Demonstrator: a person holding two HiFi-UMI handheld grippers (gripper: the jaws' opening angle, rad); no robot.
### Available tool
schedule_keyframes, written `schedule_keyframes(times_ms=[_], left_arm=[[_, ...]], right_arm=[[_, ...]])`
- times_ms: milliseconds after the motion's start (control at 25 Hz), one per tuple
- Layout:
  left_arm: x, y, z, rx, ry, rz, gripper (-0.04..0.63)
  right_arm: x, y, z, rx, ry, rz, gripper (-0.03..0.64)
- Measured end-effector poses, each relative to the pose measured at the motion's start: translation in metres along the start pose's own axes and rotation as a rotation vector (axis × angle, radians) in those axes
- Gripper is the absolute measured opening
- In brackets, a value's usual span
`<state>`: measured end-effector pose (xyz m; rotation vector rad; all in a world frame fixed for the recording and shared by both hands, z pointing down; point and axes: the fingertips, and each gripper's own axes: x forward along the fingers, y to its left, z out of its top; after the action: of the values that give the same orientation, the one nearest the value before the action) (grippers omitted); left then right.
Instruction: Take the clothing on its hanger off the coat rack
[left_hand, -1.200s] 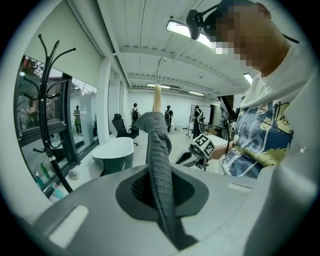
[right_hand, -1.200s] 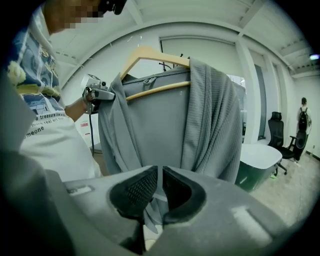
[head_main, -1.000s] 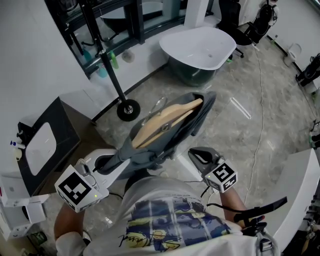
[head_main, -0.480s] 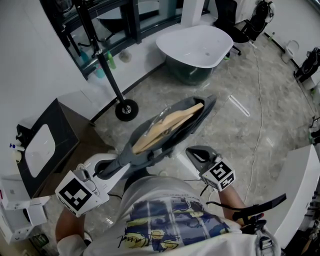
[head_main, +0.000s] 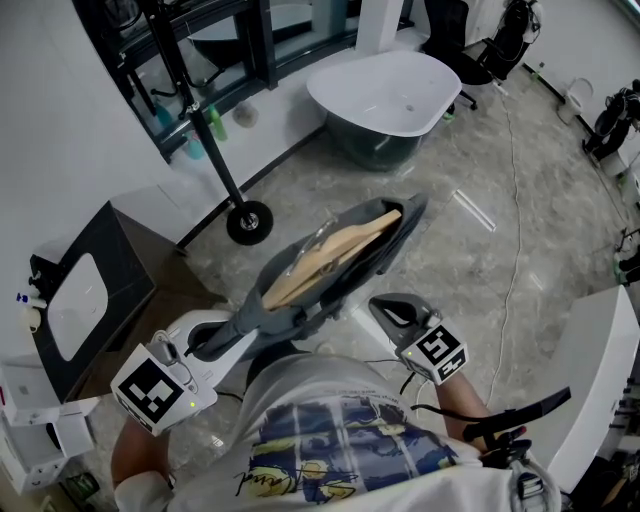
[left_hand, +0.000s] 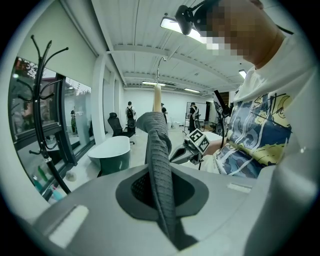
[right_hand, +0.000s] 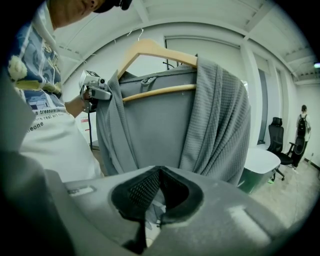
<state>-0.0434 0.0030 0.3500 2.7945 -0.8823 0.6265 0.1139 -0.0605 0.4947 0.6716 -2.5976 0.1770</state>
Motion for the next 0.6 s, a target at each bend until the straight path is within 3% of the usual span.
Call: schedule_keyframes(times_ms=[600], left_arm=[[0.015, 0.01, 0.004, 0.0, 0.016, -0.013, 0.011]], right_arm=[[0.004, -0.009, 0.001, -0.029, 0.009, 0.002, 0.003]])
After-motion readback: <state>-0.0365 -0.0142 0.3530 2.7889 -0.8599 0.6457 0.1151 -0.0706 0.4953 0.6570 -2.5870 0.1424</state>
